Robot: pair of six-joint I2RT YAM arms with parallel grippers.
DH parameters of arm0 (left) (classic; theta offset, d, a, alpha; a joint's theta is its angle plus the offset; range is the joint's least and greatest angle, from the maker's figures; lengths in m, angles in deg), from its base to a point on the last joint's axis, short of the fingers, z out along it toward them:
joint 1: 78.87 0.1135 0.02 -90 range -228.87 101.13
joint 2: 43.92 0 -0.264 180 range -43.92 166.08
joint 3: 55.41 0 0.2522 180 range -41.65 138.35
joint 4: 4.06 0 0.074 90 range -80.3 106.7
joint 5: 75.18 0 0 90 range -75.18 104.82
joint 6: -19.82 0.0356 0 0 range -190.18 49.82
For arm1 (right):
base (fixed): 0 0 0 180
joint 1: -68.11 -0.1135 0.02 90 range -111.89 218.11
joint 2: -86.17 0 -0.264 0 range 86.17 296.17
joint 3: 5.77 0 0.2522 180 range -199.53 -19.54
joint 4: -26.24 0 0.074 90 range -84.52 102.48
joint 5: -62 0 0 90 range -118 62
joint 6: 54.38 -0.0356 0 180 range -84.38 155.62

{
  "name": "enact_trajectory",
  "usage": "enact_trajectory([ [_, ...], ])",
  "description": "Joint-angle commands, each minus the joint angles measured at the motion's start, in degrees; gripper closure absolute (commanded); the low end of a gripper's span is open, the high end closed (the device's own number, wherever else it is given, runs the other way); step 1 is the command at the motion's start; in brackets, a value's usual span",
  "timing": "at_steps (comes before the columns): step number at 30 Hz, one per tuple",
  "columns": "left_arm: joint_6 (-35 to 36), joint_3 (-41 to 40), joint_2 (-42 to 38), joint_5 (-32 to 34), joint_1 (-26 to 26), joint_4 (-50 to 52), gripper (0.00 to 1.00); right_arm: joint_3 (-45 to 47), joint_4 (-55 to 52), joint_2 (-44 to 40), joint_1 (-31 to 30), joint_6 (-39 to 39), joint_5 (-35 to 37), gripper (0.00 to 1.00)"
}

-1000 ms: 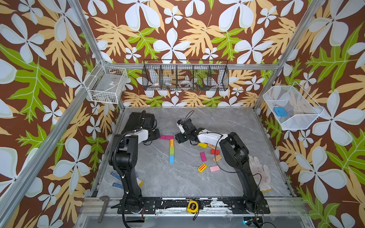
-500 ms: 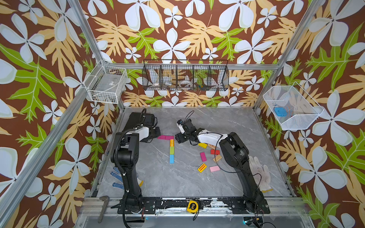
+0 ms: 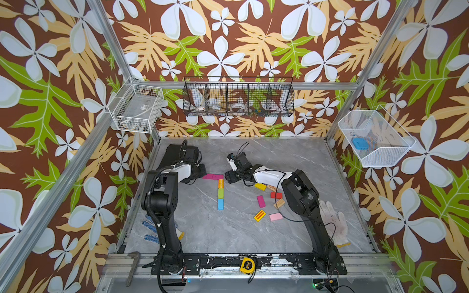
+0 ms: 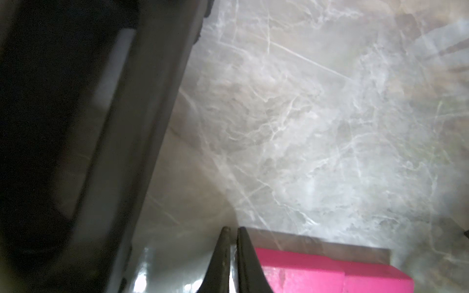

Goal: Assemble the number 7 with building blocks
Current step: Adjust the building block at the center of the board.

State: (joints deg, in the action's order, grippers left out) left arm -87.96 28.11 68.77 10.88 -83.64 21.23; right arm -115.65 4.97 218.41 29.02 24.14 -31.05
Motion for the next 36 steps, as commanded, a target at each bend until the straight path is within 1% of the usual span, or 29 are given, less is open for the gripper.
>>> enact_trajectory([
  [1,0.4,-0.4,-0.2,-0.2,0.1,3.7,0.89,-0.1,-3.0,0.6,-0.1,0.1,-1.3,0.14],
  [36,0.0,-2.0,-1.5,-0.8,0.0,3.3,0.89,0.4,-2.5,1.1,-0.4,0.1,-2.0,0.14],
])
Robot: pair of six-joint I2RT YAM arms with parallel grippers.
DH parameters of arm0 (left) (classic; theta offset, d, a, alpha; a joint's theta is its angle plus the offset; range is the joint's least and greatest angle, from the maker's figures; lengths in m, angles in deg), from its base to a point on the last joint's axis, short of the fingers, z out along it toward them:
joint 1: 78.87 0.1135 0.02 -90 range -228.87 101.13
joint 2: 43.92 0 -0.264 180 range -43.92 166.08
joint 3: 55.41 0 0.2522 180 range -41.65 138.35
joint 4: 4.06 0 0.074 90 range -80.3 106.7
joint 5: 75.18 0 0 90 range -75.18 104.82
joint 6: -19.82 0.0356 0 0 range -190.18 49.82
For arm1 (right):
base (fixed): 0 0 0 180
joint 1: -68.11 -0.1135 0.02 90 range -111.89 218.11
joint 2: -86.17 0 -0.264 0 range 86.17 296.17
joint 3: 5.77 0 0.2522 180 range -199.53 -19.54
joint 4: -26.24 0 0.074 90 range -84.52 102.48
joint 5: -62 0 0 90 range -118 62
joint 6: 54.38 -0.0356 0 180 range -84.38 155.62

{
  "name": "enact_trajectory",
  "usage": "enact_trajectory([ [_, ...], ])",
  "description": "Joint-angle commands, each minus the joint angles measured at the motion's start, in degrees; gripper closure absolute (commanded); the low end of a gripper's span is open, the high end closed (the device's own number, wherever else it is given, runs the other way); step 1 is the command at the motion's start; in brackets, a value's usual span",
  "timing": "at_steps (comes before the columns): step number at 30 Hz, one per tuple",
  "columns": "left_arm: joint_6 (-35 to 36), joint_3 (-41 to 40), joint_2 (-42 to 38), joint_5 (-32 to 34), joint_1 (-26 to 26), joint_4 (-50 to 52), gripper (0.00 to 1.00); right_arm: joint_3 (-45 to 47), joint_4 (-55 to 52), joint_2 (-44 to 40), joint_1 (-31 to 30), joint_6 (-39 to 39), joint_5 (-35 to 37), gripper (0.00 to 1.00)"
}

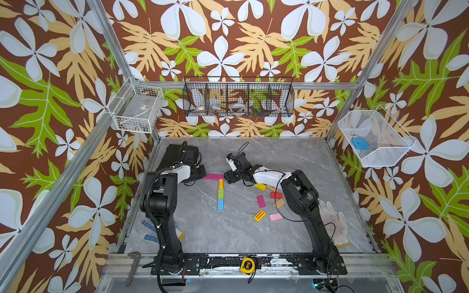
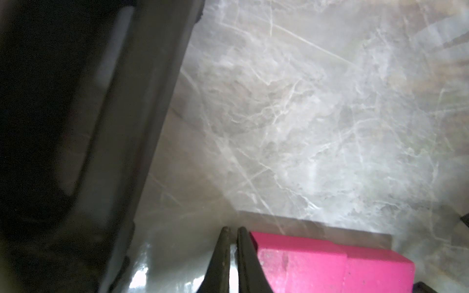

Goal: Assemble the number 7 with building blocks
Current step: Adjust the building block at the center of the board.

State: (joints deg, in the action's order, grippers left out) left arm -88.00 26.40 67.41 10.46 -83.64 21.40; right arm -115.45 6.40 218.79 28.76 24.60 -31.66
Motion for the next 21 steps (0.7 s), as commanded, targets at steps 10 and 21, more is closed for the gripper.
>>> enact_trajectory([
  [10,0.0,-0.3,-0.2,-0.3,0.0,3.2,0.87,0.5,-3.8,0.6,-0.1,-0.3,-1.3,0.14],
  [21,-0.4,-0.3,-0.5,1.4,0.0,3.4,0.87,0.6,-3.7,0.6,-0.1,-0.3,-1.3,0.14],
])
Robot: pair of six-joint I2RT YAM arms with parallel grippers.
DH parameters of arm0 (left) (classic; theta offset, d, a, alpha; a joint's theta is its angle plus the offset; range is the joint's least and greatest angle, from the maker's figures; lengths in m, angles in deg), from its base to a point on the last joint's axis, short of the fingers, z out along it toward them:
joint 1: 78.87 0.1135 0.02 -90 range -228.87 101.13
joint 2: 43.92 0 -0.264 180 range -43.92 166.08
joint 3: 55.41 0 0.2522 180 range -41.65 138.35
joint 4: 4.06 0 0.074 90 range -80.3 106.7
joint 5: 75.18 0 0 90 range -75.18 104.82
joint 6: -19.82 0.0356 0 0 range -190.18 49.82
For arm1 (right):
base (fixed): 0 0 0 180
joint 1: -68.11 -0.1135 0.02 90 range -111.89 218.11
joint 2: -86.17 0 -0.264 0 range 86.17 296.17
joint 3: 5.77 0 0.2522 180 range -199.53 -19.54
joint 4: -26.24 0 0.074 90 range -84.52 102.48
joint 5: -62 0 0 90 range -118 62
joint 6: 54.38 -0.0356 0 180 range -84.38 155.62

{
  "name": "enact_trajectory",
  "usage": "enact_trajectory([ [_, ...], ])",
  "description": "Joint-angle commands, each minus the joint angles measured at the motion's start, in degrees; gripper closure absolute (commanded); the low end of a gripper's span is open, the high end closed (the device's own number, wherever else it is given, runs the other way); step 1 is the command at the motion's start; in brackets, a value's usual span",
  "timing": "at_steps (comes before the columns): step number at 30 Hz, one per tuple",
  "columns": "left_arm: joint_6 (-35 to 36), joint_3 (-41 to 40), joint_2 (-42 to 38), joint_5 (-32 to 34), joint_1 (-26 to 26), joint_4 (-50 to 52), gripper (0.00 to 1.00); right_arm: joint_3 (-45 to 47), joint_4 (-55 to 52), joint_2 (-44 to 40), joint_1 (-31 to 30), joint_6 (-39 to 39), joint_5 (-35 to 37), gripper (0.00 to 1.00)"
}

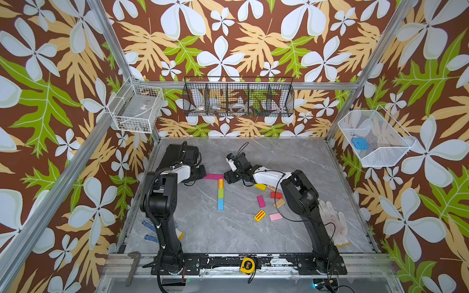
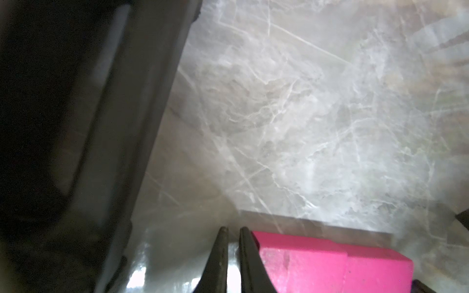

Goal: Assemble the number 7 with building blocks
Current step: Adjust the building block at the center of the board, then move the building block to the center of the board.

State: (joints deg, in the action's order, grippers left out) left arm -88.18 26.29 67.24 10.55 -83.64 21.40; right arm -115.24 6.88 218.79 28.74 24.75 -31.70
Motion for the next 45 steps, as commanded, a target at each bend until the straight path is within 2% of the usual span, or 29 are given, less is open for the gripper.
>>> enact_trajectory([
  [1,-0.4,-0.2,-0.5,1.7,0.0,3.5,0.87,0.3,-4.1,0.6,-0.1,-0.5,-1.3,0.14],
  [14,-1.3,-0.3,-2.8,4.4,0.1,3.1,0.87,0.8,-4.6,-0.2,0.5,-0.1,0.3,0.14],
  [21,-1.9,-1.1,-6.2,0.5,0.0,1.2,0.79,2.2,-4.2,-4.8,1.8,3.7,1.4,0.13],
  [24,-2.0,-2.0,-8.3,-1.5,-0.8,0.1,0.69,2.7,-4.5,-7.0,2.7,4.5,1.6,0.12],
  [32,-4.5,-7.6,-16.3,-9.1,-5.4,-5.8,0.05,3.4,-7.8,-9.9,7.4,7.7,2.4,0.11],
  [33,-5.0,-8.6,-17.7,-10.2,-5.9,-7.1,0.00,3.0,-8.5,-9.8,8.1,8.2,2.4,0.10],
  [40,-7.3,-19.2,-31.6,-16.1,-7.7,-13.1,0.00,0.4,-13.5,-7.3,12.5,12.7,0.5,0.09],
  [45,-8.0,-23.4,-40.2,-18.3,-9.1,-13.6,0.00,-2.1,-15.6,-4.8,13.7,15.4,-2.0,0.12],
])
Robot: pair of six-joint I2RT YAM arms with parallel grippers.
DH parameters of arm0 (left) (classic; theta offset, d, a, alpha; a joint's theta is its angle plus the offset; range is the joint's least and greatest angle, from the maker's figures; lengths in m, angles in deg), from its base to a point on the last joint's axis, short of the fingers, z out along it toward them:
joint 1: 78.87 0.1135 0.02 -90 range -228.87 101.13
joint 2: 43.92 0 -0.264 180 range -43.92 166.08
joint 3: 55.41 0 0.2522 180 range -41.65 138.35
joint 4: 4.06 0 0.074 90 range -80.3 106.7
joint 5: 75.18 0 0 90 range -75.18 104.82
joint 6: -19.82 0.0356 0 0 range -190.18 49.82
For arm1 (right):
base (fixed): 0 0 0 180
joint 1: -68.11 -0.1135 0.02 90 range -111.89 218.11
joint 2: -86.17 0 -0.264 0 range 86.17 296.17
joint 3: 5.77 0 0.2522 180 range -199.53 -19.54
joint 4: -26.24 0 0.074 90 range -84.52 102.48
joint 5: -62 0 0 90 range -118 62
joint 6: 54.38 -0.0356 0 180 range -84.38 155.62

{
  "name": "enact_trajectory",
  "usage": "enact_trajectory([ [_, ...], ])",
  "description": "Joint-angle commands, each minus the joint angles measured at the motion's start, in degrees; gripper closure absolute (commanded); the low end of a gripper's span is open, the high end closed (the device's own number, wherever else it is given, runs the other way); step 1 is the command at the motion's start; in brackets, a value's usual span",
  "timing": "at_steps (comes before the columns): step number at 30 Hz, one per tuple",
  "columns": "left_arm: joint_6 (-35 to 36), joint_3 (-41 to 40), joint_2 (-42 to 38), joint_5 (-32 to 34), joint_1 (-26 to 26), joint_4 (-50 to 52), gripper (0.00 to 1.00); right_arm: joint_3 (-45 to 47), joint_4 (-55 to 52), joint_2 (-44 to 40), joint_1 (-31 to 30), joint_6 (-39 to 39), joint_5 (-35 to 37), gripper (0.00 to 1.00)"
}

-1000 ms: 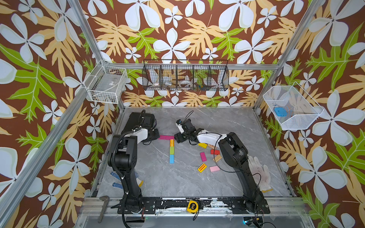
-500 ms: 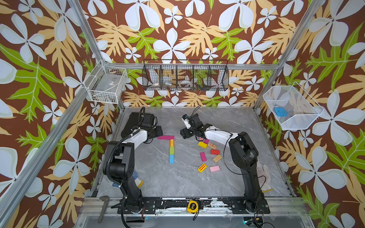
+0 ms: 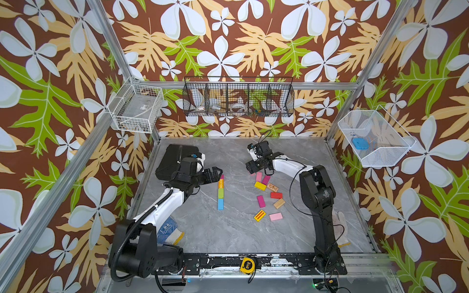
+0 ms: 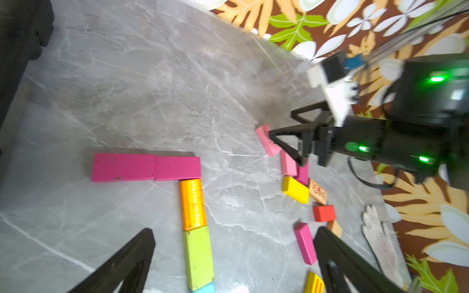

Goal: Assemble the number 7 with building blocks
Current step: Move the building block to the center of the board.

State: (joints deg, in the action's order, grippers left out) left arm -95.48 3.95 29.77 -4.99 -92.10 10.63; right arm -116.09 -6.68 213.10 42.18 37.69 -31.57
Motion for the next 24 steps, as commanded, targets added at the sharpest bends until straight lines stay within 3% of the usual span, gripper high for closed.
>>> enact_trajectory([
  [1,-0.8,-1.7,-4.4,-2.8,-1.1,-2.5,0.00,-1.9,-2.6,1.5,0.4,2.9,-2.6,0.12],
  [9,-1.3,-5.5,-14.2,-3.7,-2.2,-0.5,0.00,-6.0,-5.9,4.9,0.4,5.2,-5.9,0.19],
  [24,4.7,-3.1,-19.9,-6.4,-2.2,9.9,0.00,-2.5,-8.6,3.1,0.3,11.3,-10.7,0.68],
])
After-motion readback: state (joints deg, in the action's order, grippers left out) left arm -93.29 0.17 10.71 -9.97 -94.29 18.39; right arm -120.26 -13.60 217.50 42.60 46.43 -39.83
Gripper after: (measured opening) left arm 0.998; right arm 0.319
